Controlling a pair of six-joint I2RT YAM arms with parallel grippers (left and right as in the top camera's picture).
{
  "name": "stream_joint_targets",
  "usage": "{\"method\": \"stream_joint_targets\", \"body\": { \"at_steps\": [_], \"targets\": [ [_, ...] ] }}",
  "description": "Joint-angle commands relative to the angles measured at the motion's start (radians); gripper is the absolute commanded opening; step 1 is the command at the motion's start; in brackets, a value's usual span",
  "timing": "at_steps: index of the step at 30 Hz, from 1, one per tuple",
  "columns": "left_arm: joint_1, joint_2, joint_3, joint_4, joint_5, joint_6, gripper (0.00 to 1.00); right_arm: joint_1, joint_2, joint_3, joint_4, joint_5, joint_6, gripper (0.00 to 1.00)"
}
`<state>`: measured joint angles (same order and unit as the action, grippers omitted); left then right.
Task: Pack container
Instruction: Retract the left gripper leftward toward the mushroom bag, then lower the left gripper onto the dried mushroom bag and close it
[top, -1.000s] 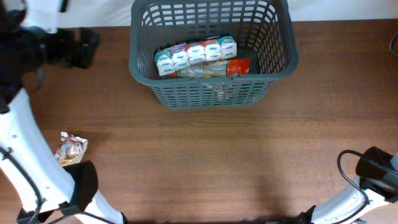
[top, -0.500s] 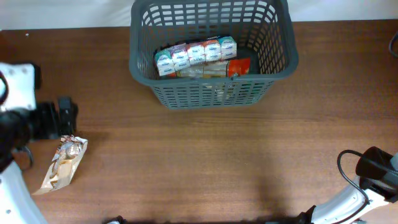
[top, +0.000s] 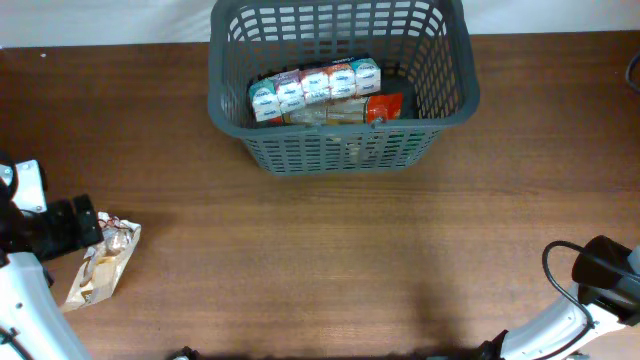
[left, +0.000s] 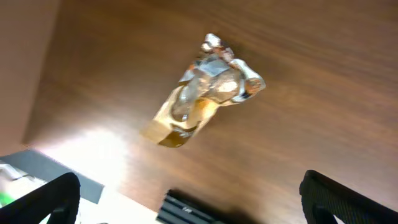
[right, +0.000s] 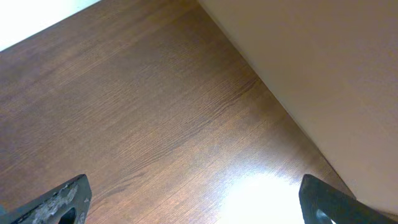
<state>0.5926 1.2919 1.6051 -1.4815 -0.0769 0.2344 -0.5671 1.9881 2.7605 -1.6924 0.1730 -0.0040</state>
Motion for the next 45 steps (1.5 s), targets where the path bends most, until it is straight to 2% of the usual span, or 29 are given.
{"method": "stream_joint_targets", "body": {
  "at_steps": [1, 6, 8, 10, 11, 12, 13, 16, 19, 23, 27, 32, 45],
  "targets": [
    [0.006, 0.016, -0.004, -0.008, 0.163, -0.013, 0.99, -0.003, 0.003, -0.002, -0.006, -0.005, 0.006, 0.99],
    [0.006, 0.026, -0.032, 0.022, 0.165, 0.047, 0.99, -0.003, 0.003, -0.002, -0.006, -0.006, 0.006, 0.99],
    [0.006, 0.033, -0.071, 0.063, 0.122, 0.051, 0.99, -0.003, 0.003, -0.002, -0.006, -0.006, 0.006, 0.99],
    [0.006, 0.045, -0.112, 0.093, 0.0, 0.051, 0.99, -0.003, 0.003, -0.002, -0.006, -0.005, 0.006, 0.99],
    [0.006, 0.067, -0.151, 0.103, -0.175, 0.05, 0.99, -0.003, 0.003, -0.002, -0.006, -0.006, 0.006, 0.99],
    [0.006, 0.095, -0.162, 0.102, -0.265, 0.051, 0.99, -0.003, 0.003, -0.002, -0.006, -0.005, 0.006, 0.99],
    [0.006, 0.108, -0.162, 0.103, -0.278, 0.051, 0.99, -0.003, 0.003, -0.002, -0.006, -0.005, 0.006, 0.99],
    [0.006, 0.132, -0.162, 0.106, -0.268, 0.05, 0.99, -0.003, 0.003, -0.002, -0.006, -0.006, 0.006, 0.99],
    [0.006, 0.146, -0.162, 0.106, -0.162, 0.05, 0.99, -0.003, 0.003, -0.002, -0.006, -0.005, 0.006, 0.99],
    [0.006, 0.146, -0.163, 0.114, -0.121, 0.055, 0.99, -0.003, 0.003, -0.002, -0.006, -0.006, 0.006, 0.99],
    [0.006, 0.15, -0.163, 0.136, -0.003, 0.267, 1.0, -0.003, 0.003, -0.002, -0.006, -0.006, 0.006, 0.99],
    [0.006, 0.193, -0.163, 0.132, -0.007, 0.386, 0.99, -0.003, 0.003, -0.002, -0.006, -0.005, 0.006, 0.99],
    [0.029, 0.331, -0.166, 0.076, -0.029, 0.39, 0.99, -0.003, 0.003, -0.002, -0.006, -0.006, 0.006, 0.99]
  ]
}}
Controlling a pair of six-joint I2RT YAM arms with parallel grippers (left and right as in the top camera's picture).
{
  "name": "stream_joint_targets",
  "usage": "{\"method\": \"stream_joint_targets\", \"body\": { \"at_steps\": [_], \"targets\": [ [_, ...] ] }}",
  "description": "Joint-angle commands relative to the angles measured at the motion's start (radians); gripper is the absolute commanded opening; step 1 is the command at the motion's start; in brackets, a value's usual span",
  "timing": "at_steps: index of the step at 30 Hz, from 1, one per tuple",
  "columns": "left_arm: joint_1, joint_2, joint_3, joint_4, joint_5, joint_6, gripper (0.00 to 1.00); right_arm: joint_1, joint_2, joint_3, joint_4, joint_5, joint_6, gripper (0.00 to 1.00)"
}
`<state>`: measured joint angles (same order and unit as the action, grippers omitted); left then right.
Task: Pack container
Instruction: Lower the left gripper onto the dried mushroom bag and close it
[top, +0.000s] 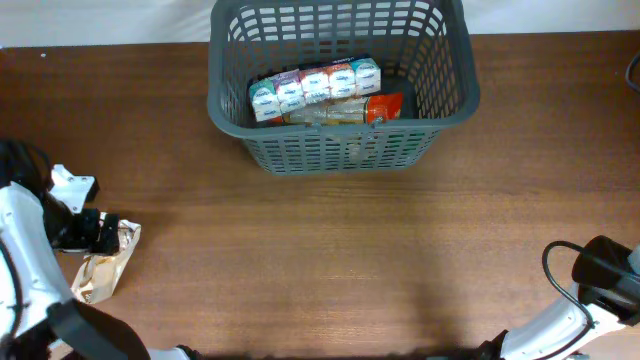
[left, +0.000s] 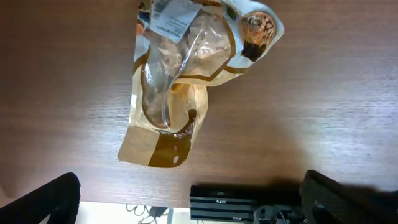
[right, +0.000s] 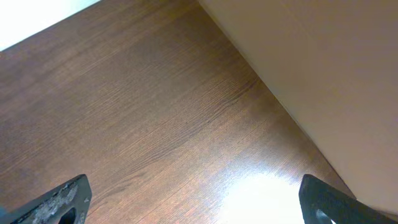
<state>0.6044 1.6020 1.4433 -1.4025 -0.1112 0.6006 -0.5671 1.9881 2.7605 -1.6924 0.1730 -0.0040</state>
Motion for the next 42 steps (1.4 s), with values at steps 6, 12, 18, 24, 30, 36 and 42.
{"method": "stream_joint_targets", "body": {
  "at_steps": [6, 12, 18, 24, 30, 36, 42],
  "targets": [
    [0.055, 0.038, -0.039, 0.044, -0.04, 0.069, 0.99, -0.003, 0.003, -0.002, -0.006, -0.005, 0.006, 0.99],
    [0.061, 0.057, -0.073, 0.124, -0.034, 0.09, 0.99, -0.003, 0.003, -0.002, -0.006, -0.005, 0.006, 0.99],
    [0.061, 0.1, -0.156, 0.242, 0.013, 0.097, 0.99, -0.003, 0.003, -0.002, -0.006, -0.005, 0.006, 0.99],
    [0.061, 0.167, -0.255, 0.338, 0.056, 0.097, 0.99, -0.003, 0.003, -0.002, -0.006, -0.006, 0.006, 0.99],
    [0.061, 0.212, -0.293, 0.38, 0.055, 0.097, 0.99, -0.003, 0.003, -0.002, -0.006, -0.005, 0.006, 0.99],
    [0.061, 0.214, -0.293, 0.436, 0.051, 0.096, 0.99, -0.003, 0.003, -0.002, -0.006, -0.005, 0.006, 0.99],
    [0.061, 0.214, -0.293, 0.452, 0.045, 0.096, 0.99, -0.003, 0.003, -0.002, -0.006, -0.005, 0.006, 0.99]
  ]
}}
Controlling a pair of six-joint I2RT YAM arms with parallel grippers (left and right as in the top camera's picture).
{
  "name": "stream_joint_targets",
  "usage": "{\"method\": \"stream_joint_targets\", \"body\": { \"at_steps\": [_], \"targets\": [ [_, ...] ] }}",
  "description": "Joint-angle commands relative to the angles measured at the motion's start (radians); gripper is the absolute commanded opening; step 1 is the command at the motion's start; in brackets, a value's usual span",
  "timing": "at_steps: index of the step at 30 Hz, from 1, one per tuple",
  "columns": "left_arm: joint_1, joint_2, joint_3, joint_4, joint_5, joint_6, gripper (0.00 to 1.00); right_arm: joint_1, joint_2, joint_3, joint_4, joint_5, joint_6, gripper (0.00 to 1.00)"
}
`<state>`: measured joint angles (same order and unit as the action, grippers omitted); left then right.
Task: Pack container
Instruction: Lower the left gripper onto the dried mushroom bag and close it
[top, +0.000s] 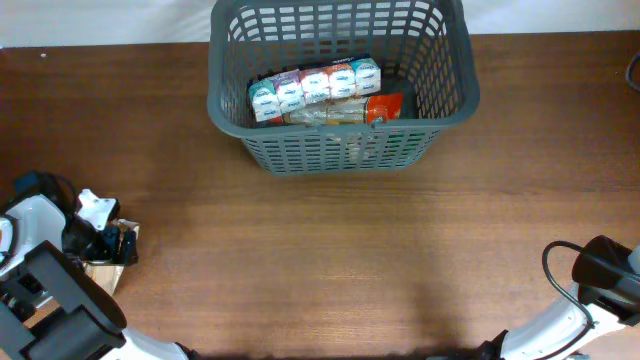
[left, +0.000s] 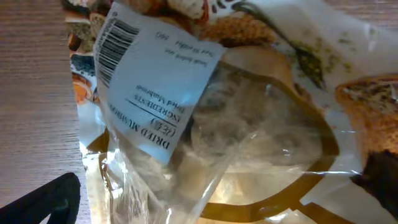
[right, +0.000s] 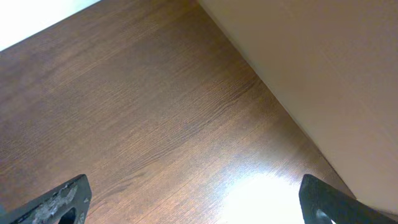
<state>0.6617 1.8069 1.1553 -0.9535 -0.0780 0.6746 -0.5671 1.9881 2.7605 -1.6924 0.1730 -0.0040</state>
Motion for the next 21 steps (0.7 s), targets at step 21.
{"method": "stream_joint_targets", "body": {
  "at_steps": [21],
  "targets": [
    [0.005, 0.012, -0.01, 0.027, 0.011, 0.007, 0.99, -0.003, 0.003, -0.002, -0.006, -0.006, 0.006, 0.99]
  ]
}}
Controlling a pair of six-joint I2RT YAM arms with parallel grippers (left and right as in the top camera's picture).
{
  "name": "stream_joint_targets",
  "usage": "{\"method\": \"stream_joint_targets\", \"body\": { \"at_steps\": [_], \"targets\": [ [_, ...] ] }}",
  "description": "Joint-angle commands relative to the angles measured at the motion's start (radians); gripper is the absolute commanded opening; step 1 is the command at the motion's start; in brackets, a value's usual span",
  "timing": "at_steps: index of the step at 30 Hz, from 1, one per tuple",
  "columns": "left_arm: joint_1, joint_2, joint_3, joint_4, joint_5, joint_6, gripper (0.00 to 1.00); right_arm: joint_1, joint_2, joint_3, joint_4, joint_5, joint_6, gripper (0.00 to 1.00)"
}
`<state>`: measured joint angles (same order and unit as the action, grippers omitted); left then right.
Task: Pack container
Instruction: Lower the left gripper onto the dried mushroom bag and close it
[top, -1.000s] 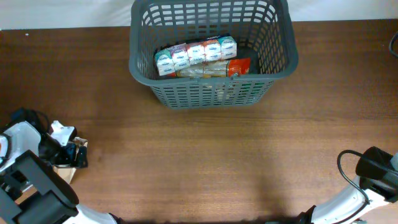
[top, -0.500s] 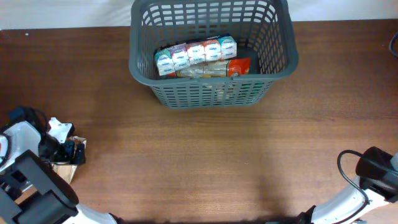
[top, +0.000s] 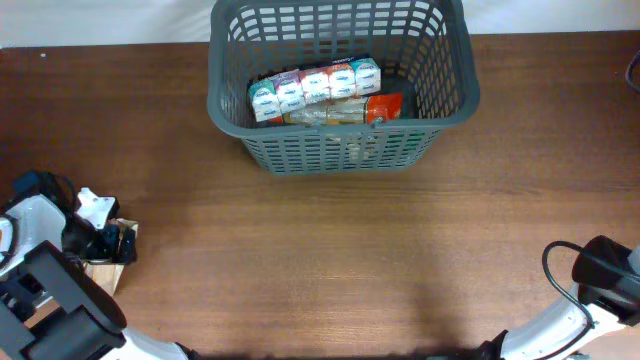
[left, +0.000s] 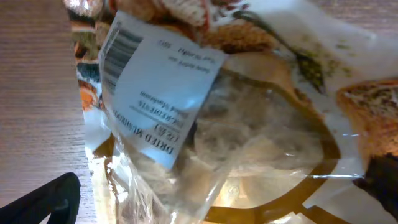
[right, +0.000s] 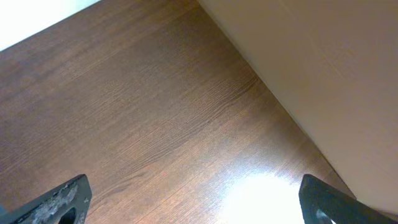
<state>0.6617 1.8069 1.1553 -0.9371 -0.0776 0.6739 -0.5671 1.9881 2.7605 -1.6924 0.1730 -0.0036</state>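
A clear and tan bag of dried mushrooms (left: 236, 137) with a white barcode label lies at the table's left edge (top: 102, 274). My left gripper (left: 211, 194) is right down on it, open, with one finger on each side of the bag; in the overhead view it (top: 108, 243) covers the bag's top end. The grey slatted basket (top: 340, 150) stands at the back centre, holding a row of small cartons (top: 315, 85) and an orange packet (top: 385, 107). My right gripper (right: 193, 200) is open over bare wood, holding nothing.
The right arm (top: 600, 272) sits at the table's front right corner, next to the table's edge (right: 292, 118). Brown tabletop (top: 340, 260) stretches between the bag and the basket.
Hardly anything has changed. The bag has shifted slightly in the left wrist view, with the left gripper still open around it. The right arm has not moved.
My left gripper was beside the bag at the left edge, well above it. Then it was over the bag, looking straight down. Then it was down close with the bag between its open fingers, where it stays now. The right arm has stayed still.
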Motion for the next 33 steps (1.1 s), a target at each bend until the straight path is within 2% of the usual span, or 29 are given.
{"method": "stream_joint_targets", "body": {
  "at_steps": [1, 18, 20, 22, 25, 26, 33],
  "targets": [
    [0.006, 0.013, -0.01, 0.018, 0.011, 0.007, 0.99, -0.003, 0.003, -0.002, -0.006, -0.006, 0.005, 0.99],
    [0.007, 0.095, -0.01, 0.096, 0.034, -0.031, 0.99, -0.003, 0.003, -0.002, -0.006, -0.005, 0.005, 0.99],
    [0.007, 0.095, -0.01, 0.1, 0.034, -0.031, 0.9, -0.003, 0.003, -0.002, -0.006, -0.005, 0.005, 0.99],
    [0.007, 0.095, -0.01, 0.1, 0.032, -0.031, 0.75, -0.003, 0.003, -0.002, -0.006, -0.005, 0.005, 0.99],
    [0.007, 0.095, -0.01, 0.108, 0.033, -0.031, 0.63, -0.003, 0.003, -0.002, -0.006, -0.006, 0.005, 0.99],
    [0.007, 0.095, -0.01, 0.113, 0.033, -0.031, 0.54, -0.003, 0.003, -0.002, -0.006, -0.005, 0.005, 0.99],
    [0.007, 0.095, -0.01, 0.119, 0.033, -0.031, 0.52, -0.003, 0.003, -0.002, -0.006, -0.005, 0.005, 0.99]
  ]
}}
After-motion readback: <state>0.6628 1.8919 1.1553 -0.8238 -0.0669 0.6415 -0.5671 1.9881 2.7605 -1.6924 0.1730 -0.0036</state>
